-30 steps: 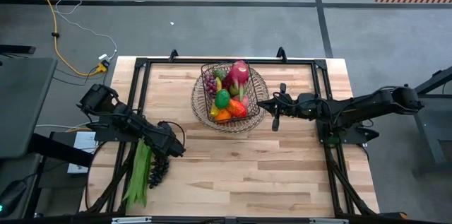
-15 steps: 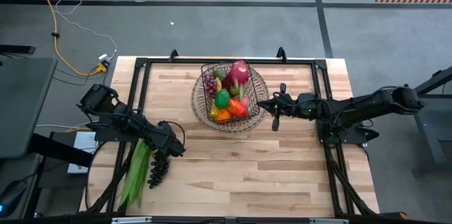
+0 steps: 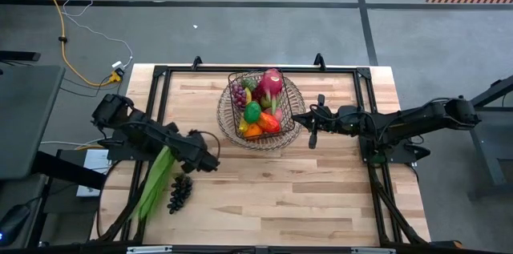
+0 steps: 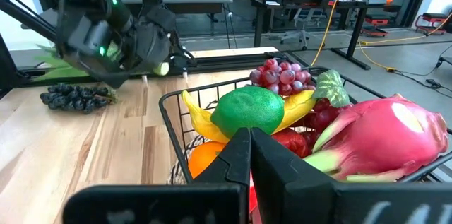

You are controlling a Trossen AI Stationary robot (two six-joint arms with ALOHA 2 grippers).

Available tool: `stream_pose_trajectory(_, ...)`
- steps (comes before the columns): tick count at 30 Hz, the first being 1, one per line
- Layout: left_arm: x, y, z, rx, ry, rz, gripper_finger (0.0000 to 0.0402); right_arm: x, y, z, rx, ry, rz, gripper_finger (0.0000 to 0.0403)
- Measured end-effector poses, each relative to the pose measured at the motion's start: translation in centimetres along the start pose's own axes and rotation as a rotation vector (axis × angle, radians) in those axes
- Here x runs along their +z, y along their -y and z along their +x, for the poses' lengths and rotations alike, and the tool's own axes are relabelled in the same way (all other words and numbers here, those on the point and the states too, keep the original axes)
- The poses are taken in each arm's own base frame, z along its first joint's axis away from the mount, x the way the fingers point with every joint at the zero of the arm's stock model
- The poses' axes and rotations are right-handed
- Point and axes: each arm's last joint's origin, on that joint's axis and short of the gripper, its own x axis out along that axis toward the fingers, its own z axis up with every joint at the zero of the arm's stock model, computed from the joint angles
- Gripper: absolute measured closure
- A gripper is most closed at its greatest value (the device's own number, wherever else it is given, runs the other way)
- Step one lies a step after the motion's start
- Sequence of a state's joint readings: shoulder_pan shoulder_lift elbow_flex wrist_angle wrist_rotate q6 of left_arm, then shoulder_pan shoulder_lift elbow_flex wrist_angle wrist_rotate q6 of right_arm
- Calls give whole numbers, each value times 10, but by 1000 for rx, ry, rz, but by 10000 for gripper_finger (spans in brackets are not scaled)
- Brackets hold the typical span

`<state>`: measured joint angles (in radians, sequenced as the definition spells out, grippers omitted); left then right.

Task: Build produce basket
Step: Put the corn into the black wire basket

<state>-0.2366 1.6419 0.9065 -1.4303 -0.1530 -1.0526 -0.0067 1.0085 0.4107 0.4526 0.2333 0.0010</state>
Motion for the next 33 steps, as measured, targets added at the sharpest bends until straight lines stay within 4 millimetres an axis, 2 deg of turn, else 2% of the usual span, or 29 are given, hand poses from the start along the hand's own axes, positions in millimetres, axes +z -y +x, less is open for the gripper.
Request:
stream_pose_trajectory(4,10,-10,-30,-9,123,2,295,0,0,0,0,0,0,402)
stream_pose_trajectory(9,13,-28,-72,-133,302,12,295,0,0,0,0,-1,0,402)
stream_pose_trajectory(14,8,-49,-119,-364,545,2,295,0,0,0,0,-4,-1,402)
stream_pose_trajectory(20,-6,-67,-164,-629,967,4,296,0,0,0,0,-5,-1,402)
stream_pose_trajectory(24,-13,-71,-182,-755,1188,24,296,-1,0,0,0,-8,-2,402)
stream_pose_trajectory(27,-16,-66,-189,-836,1335,44,296,-1,0,0,0,-12,-2,402)
stream_pose_trajectory(33,-22,-45,-188,-940,1543,65,322,-2,0,0,0,-18,-4,402)
